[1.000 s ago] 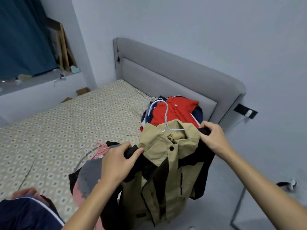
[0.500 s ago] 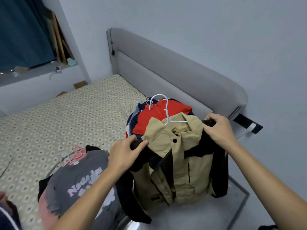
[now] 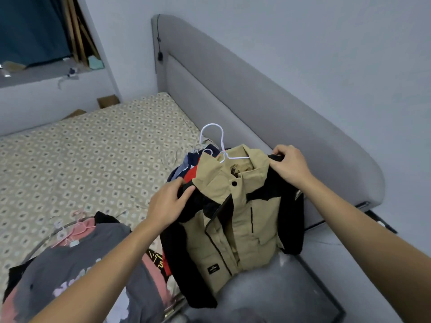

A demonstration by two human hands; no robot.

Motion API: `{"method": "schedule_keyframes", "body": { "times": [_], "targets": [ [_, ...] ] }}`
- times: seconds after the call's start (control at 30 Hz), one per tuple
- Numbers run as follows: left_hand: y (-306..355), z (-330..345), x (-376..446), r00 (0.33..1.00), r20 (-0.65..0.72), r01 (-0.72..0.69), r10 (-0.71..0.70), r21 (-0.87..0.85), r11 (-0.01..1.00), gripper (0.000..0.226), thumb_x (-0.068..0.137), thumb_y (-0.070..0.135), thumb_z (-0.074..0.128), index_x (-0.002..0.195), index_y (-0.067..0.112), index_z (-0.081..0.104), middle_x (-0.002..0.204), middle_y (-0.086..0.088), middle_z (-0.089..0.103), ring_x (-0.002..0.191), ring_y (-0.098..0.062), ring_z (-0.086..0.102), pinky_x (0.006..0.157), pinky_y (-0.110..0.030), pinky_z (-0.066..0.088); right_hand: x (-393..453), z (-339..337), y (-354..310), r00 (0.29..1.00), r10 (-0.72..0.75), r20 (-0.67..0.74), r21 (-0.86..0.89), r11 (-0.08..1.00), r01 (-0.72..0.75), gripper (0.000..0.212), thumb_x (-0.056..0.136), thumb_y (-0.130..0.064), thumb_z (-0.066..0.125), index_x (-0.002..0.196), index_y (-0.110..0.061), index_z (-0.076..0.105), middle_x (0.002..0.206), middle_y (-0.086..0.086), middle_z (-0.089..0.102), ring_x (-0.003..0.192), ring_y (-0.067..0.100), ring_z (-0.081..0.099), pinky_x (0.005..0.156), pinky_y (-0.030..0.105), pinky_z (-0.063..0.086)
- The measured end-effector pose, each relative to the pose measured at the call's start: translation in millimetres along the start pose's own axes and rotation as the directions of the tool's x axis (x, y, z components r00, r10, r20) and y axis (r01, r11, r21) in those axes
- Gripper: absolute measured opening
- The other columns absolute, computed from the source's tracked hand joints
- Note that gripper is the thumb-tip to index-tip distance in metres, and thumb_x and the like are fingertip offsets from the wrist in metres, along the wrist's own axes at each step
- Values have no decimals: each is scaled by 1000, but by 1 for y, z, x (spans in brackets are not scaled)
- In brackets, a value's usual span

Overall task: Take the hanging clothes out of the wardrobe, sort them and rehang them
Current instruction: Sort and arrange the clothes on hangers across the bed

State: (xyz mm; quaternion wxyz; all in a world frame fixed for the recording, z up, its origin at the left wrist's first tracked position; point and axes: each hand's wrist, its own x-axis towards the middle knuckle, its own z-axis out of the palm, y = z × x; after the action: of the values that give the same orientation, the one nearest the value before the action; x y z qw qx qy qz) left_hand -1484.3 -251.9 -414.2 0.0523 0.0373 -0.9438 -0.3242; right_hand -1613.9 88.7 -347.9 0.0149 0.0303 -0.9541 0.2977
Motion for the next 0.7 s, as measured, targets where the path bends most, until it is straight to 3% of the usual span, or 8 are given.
{"method": "schedule_keyframes", "body": {
  "times": [0.13, 0.33, 0.43, 0.53, 0.7],
  "targets": [
    [-16, 17, 69, 997, 7, 81, -81, 4, 997, 28, 106, 47, 50, 97, 21, 55, 89, 7, 60, 86, -19, 58, 65, -39, 41, 85, 26, 3, 997, -22, 79, 31, 999, 20, 26, 80, -50, 71, 72, -29, 56, 85, 0, 60, 87, 24, 57, 71, 34, 39],
    [-33, 38, 173, 973, -117, 207, -199, 59, 977, 21, 108, 36, 48, 106, 17, 57, 101, 1, 63, 96, -21, 57, 77, -40, 47, 233, 85, 11, 987, -100, 129, 70, 993, 91, 42, 74, -68, 57, 73, -26, 58, 84, 1, 66, 91, 29, 62, 77, 40, 49],
    [-47, 59, 207, 957, -92, 285, -274, 143, 948, 30, 106, 33, 53, 132, 17, 55, 122, -6, 59, 116, -27, 53, 93, -43, 47, 292, 119, 28, 968, -115, 222, -51, 990, 129, 36, 91, -58, 63, 99, -24, 68, 110, 5, 66, 114, 32, 56, 93, 45, 42],
    [-66, 75, 213, 914, -47, 404, -404, 207, 891, 49, 103, 38, 53, 149, 22, 44, 135, -8, 49, 127, -30, 46, 100, -48, 45, 323, 151, 47, 940, -101, 326, -172, 971, 164, 39, 101, -47, 60, 128, -19, 63, 137, 10, 54, 133, 35, 42, 105, 52, 39],
    [-98, 74, 160, 870, 18, 467, -492, 286, 837, 63, 99, 53, 39, 155, 23, 40, 139, -5, 49, 129, -31, 46, 97, -49, 45, 303, 209, 29, 836, -252, 487, -79, 941, 330, 50, 102, -45, 58, 144, -20, 52, 145, 9, 53, 137, 32, 42, 110, 53, 39]
  ]
}}
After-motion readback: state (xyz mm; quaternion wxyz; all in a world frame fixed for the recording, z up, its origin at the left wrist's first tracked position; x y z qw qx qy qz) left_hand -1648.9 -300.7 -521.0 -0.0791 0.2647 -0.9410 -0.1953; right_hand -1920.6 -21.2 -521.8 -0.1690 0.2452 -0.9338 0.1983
